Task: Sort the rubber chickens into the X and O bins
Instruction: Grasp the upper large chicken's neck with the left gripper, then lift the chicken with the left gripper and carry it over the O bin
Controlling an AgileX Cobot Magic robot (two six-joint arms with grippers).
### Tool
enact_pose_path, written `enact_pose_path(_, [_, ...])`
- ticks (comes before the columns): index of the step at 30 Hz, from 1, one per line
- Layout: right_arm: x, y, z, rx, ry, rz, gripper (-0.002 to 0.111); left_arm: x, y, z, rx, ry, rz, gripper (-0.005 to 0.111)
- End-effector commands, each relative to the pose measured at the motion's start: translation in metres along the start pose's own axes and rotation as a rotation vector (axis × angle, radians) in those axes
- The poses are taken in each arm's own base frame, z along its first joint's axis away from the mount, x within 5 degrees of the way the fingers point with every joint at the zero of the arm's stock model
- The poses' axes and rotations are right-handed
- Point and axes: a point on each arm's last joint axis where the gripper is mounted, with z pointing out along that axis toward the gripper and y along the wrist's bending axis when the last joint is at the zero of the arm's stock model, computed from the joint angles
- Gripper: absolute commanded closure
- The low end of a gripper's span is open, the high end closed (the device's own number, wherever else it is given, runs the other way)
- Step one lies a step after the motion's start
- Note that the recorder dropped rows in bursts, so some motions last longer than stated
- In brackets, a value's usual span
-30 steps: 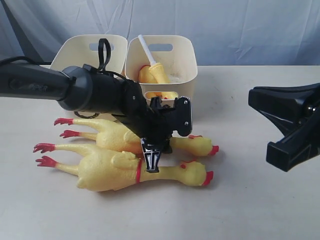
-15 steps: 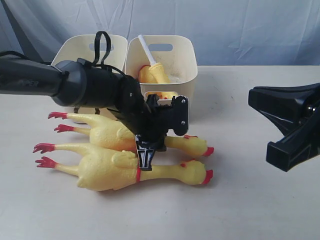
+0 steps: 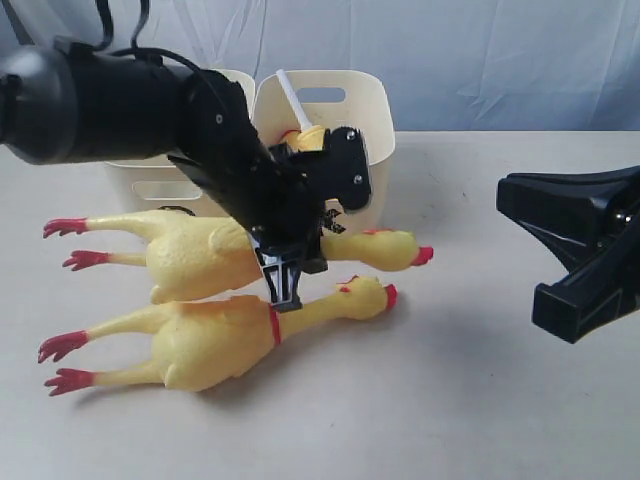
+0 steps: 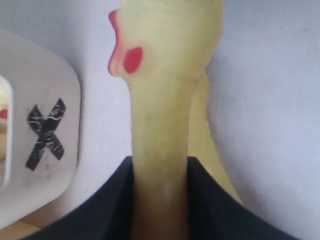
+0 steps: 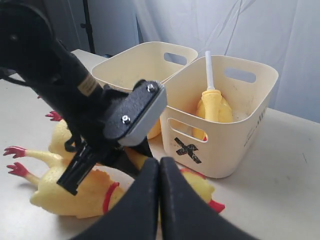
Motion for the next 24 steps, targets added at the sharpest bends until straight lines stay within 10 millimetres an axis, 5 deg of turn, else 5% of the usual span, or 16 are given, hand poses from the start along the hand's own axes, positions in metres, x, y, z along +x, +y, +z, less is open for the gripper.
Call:
enact_pose_path(1, [0.0,-0.001,-0.001,0.011,-0.007,0.001,0.108,-0.008,0.002,-0.036,-0.064,-0.05,-0.086,0.107])
enact_pose_path(15, [0.002,0.0,-0.001,-0.005,0.012,0.001,0.108,-0.002,0.009,-0.111,-0.284,-0.087,-0.415,0.107])
enact_pose_path(24, [0.003,0.001,-0.001,-0.01,0.018,-0.001,0.108,0.043,0.049,-0.157,-0.472,-0.224,-0.789,0.107])
